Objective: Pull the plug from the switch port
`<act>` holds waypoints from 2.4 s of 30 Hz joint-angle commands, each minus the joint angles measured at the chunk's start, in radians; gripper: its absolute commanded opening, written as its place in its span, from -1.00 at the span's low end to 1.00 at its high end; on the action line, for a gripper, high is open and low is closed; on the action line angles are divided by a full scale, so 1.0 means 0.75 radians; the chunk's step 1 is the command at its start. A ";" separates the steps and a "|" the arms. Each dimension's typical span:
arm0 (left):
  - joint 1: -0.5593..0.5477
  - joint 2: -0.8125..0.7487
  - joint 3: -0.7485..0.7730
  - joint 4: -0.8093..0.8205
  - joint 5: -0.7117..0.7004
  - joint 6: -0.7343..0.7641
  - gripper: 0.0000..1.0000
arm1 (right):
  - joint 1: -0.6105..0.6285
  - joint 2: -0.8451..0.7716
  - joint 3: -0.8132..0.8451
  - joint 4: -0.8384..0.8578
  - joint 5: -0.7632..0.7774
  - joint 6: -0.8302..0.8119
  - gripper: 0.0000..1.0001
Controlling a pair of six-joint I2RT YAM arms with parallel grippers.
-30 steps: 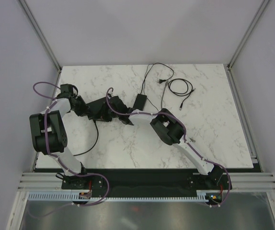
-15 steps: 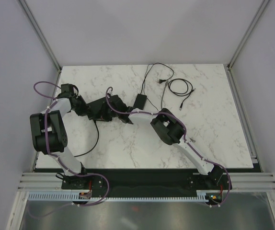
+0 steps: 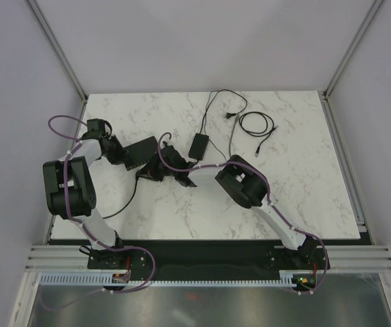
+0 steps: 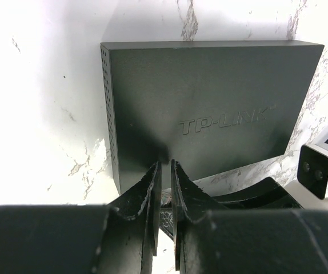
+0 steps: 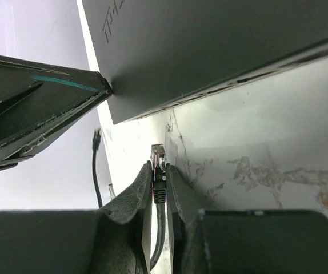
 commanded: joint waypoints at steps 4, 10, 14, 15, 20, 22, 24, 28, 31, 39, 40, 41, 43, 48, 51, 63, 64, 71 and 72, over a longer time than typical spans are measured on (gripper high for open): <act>-0.007 0.029 0.021 -0.027 -0.029 0.000 -0.61 | -0.002 -0.038 -0.083 0.052 0.027 -0.112 -1.00; -0.005 -0.052 0.025 -0.009 0.014 -0.004 -0.60 | -0.006 -0.230 -0.212 0.128 0.020 -0.365 -1.00; -0.005 -0.140 0.003 0.057 0.177 -0.016 -0.54 | -0.027 -0.403 -0.288 0.065 0.024 -0.554 -1.00; -0.005 -0.163 -0.007 0.071 0.206 -0.016 -0.53 | -0.039 -0.432 -0.318 0.038 0.024 -0.605 -1.00; -0.005 -0.338 -0.038 0.089 0.210 -0.012 -0.49 | -0.082 -0.628 -0.431 -0.015 -0.010 -0.654 -1.00; -0.005 -0.390 -0.052 0.102 0.220 -0.010 -0.49 | -0.094 -0.702 -0.523 -0.048 -0.008 -0.670 -1.00; -0.005 -0.463 -0.073 0.116 0.202 -0.008 -0.47 | -0.092 -0.821 -0.619 -0.089 0.004 -0.695 -1.00; -0.003 -0.547 -0.077 0.120 0.133 0.004 -0.44 | -0.099 -1.080 -0.738 -0.179 0.018 -0.711 -1.00; -0.005 -0.592 -0.079 0.116 0.079 0.012 -0.42 | -0.109 -1.217 -0.793 -0.269 0.059 -0.716 -1.00; -0.005 -0.613 -0.089 0.110 0.012 0.027 -0.39 | -0.260 -1.653 -0.728 -0.623 0.188 -0.724 -1.00; -0.005 -0.609 -0.087 0.110 0.008 0.029 -0.39 | -0.288 -1.692 -0.707 -0.653 0.196 -0.738 -1.00; -0.005 -0.609 -0.087 0.108 0.006 0.029 -0.39 | -0.313 -1.705 -0.643 -0.753 0.233 -0.754 -1.00; -0.007 -0.609 -0.089 0.108 0.004 0.029 -0.39 | -0.399 -1.731 -0.587 -0.843 0.249 -0.815 -1.00; -0.005 -0.607 -0.091 0.110 0.014 0.029 -0.39 | -0.664 -1.760 -0.487 -0.872 0.215 -0.838 -1.00; -0.005 -0.592 -0.089 0.110 0.030 0.027 -0.38 | -0.789 -1.721 -0.439 -0.872 0.213 -0.863 -1.00; -0.005 -0.584 -0.093 0.122 0.083 0.012 -0.38 | -1.094 -1.631 -0.905 -0.429 0.292 -0.908 -1.00; -0.005 -0.584 -0.093 0.124 0.087 0.010 -0.38 | -1.095 -1.639 -0.977 -0.402 0.317 -0.908 -1.00; -0.005 -0.580 -0.097 0.136 0.126 -0.004 -0.38 | -1.103 -1.680 -1.194 -0.432 0.464 -0.871 -1.00; -0.005 -0.578 -0.097 0.140 0.126 -0.004 -0.38 | -1.103 -1.690 -1.220 -0.443 0.509 -0.861 -1.00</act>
